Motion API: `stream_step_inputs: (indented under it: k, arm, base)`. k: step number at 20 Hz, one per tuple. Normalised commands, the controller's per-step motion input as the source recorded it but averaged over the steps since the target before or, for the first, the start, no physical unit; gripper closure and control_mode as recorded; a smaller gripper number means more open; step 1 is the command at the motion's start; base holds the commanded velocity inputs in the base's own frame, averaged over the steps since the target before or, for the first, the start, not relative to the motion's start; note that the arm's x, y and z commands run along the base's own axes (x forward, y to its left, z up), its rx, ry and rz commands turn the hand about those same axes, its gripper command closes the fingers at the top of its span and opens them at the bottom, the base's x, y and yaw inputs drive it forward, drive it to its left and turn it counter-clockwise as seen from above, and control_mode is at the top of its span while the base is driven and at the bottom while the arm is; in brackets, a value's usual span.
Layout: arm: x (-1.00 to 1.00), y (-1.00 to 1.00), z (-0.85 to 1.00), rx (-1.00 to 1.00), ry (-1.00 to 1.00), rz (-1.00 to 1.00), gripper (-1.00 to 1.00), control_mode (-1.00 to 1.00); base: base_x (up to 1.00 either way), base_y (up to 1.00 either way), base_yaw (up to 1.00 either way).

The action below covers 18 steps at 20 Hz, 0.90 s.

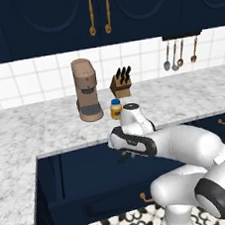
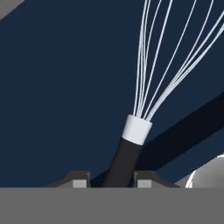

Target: Pick the whisk from the drawer and place it on the counter.

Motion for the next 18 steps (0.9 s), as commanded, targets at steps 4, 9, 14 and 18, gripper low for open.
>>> stream_step_inputs:
  k: [4, 9, 14, 18]
  arm:
    - [0.52, -0.39, 0.90, 0.00, 0.00, -0.23, 1.00, -1.00]
    - [0.82, -0.61, 0.86, 0.01, 0.00, -0.13, 1.00, -1.00]
    - [0.87, -0.71, 0.38, 0.00, 0.03, -0.02, 1.00, -1.00]
    - [0.72, -0.67, -0.11, 0.00, 0.02, 0.00, 1.00, -1.00]
  base:
    - [0.00, 0.00, 0.00]
    - [0.00, 0.00, 0.00]
    - [0.00, 0.00, 0.00]
    - [0.00, 0.00, 0.00]
